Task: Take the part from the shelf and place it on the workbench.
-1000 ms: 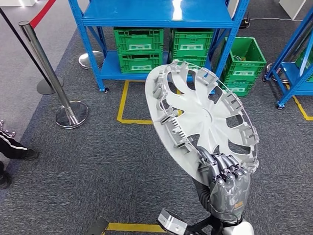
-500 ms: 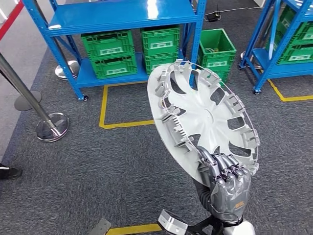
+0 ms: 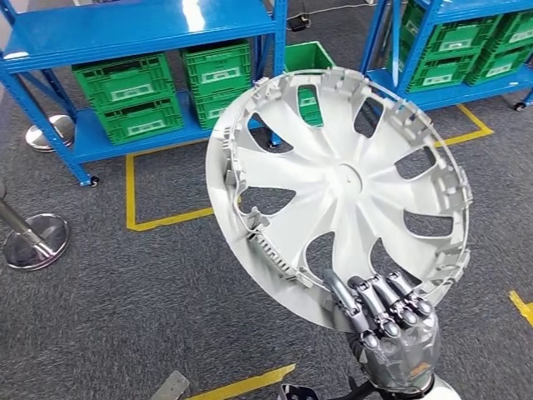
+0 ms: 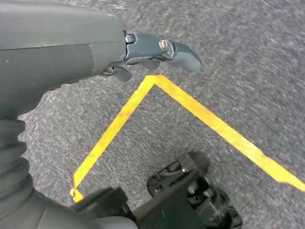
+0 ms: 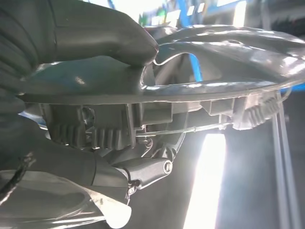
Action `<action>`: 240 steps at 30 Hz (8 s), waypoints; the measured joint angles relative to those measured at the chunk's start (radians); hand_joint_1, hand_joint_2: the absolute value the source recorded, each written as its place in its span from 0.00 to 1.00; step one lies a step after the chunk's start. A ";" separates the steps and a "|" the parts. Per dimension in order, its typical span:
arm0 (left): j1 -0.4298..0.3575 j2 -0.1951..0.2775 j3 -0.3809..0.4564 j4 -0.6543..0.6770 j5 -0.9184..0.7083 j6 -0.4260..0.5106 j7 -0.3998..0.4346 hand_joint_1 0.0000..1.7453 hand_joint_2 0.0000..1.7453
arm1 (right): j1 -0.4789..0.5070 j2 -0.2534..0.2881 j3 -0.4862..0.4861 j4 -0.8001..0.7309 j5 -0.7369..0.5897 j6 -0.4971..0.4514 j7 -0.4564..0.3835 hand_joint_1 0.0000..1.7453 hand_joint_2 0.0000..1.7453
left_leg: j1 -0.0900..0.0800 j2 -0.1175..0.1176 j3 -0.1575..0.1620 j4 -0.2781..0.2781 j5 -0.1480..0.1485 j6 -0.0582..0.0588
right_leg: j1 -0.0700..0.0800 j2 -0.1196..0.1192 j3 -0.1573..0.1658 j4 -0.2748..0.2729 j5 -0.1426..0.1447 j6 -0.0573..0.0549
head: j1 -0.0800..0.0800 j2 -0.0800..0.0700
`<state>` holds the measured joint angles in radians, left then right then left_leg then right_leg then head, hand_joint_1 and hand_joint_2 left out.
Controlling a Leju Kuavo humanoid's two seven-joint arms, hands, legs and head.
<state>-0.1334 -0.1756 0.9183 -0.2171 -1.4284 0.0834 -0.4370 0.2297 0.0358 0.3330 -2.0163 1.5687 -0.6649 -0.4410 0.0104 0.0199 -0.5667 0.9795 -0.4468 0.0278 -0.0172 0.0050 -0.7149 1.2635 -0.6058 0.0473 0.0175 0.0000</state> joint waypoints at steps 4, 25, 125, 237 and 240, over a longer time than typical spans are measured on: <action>-0.003 -0.002 -0.017 0.000 0.005 -0.004 0.002 0.00 1.00 | -0.001 0.055 -0.091 -0.079 0.000 0.000 -0.123 1.00 1.00 | 0.001 0.049 0.001 0.010 -0.008 -0.014 | -0.004 -0.042 0.095 -0.167 0.091 0.007 | 0.001 0.000; 0.000 -0.004 -0.060 -0.002 0.024 -0.002 0.009 0.00 1.00 | -0.012 0.131 -0.253 -0.208 0.000 0.000 -0.243 1.00 1.00 | -0.008 -0.071 0.034 0.020 -0.042 -0.002 | 0.015 0.119 0.104 -0.254 0.156 -0.031 | -0.005 0.000; -0.001 -0.013 -0.127 -0.012 0.057 -0.011 0.042 0.00 1.00 | 0.083 0.194 -0.340 -0.231 0.001 0.000 -0.210 1.00 1.00 | -0.007 0.035 0.038 0.002 -0.043 -0.003 | 0.001 -0.014 0.021 -0.055 0.065 -0.005 | 0.010 0.000; 0.012 -0.073 -0.190 -0.039 0.066 -0.010 0.089 0.00 1.00 | 0.128 0.201 -0.354 -0.185 0.001 0.000 -0.153 1.00 1.00 | -0.004 -0.095 0.025 0.043 -0.055 -0.004 | -0.002 0.104 0.126 -0.253 0.132 -0.031 | 0.016 0.000; 0.009 -0.074 -0.192 -0.039 0.076 -0.006 0.089 0.00 1.00 | 0.133 0.201 -0.353 -0.183 0.001 0.000 -0.138 1.00 1.00 | -0.004 -0.084 0.029 0.022 -0.052 -0.003 | -0.006 0.112 0.115 -0.258 0.138 -0.011 | 0.013 0.000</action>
<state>-0.1246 -0.2491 0.7263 -0.2557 -1.3521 0.0772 -0.3475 0.3626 0.2368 -0.0203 -2.1996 1.5701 -0.6645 -0.5789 0.0063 -0.0641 -0.5372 1.0019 -0.4991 0.0249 -0.0230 0.1171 -0.6000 1.0054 -0.4679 0.0367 0.0305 0.0000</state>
